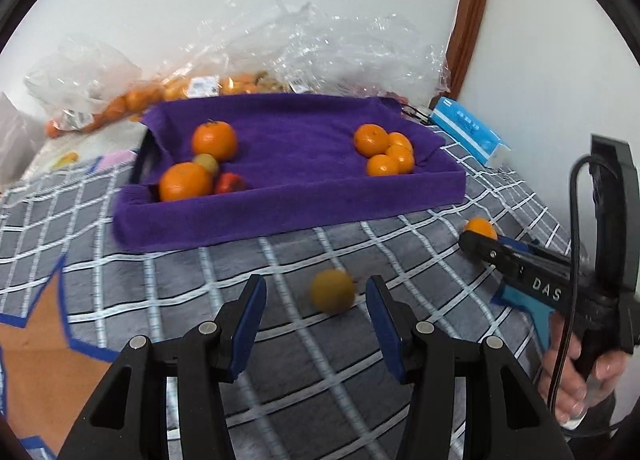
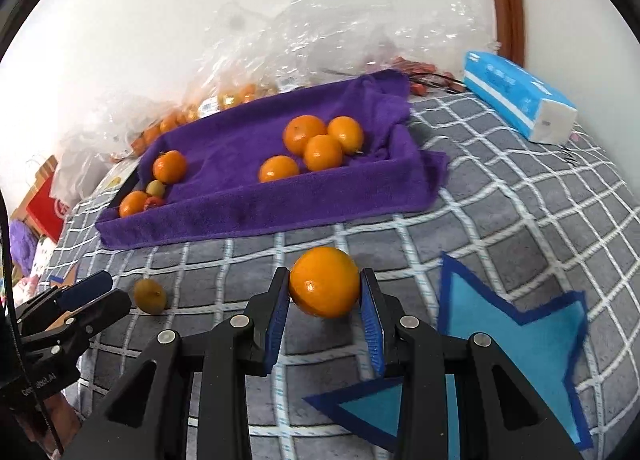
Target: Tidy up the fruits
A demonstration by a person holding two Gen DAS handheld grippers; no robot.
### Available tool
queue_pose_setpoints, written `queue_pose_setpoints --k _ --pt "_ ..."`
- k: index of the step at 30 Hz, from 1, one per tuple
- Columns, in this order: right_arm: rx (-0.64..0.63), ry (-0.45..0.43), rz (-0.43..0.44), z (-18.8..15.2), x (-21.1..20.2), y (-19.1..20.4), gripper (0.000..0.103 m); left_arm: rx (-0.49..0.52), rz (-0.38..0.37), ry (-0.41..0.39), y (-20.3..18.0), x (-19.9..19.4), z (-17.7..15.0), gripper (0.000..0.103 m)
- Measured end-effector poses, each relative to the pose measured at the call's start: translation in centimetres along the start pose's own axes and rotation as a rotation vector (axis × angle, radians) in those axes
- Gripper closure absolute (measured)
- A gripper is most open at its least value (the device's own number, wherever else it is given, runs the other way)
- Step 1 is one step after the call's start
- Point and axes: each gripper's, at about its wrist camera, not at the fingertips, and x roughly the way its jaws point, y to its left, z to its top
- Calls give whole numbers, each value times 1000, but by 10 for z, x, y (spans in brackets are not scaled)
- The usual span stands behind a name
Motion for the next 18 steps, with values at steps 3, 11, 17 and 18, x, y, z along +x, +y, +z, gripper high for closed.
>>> queue_pose_setpoints --k 3,11,17,18 --pt "32 -6 11 0 -1 -7 68 -2 -2 23 -3 10 5 67" --pt "7 6 26 1 3 -2 68 -17 53 59 13 6 2 78" --pt "-3 19 19 2 6 1 68 -35 77 68 29 9 -3 73" --pt "-5 22 16 2 7 1 68 -17 86 77 25 12 -4 73"
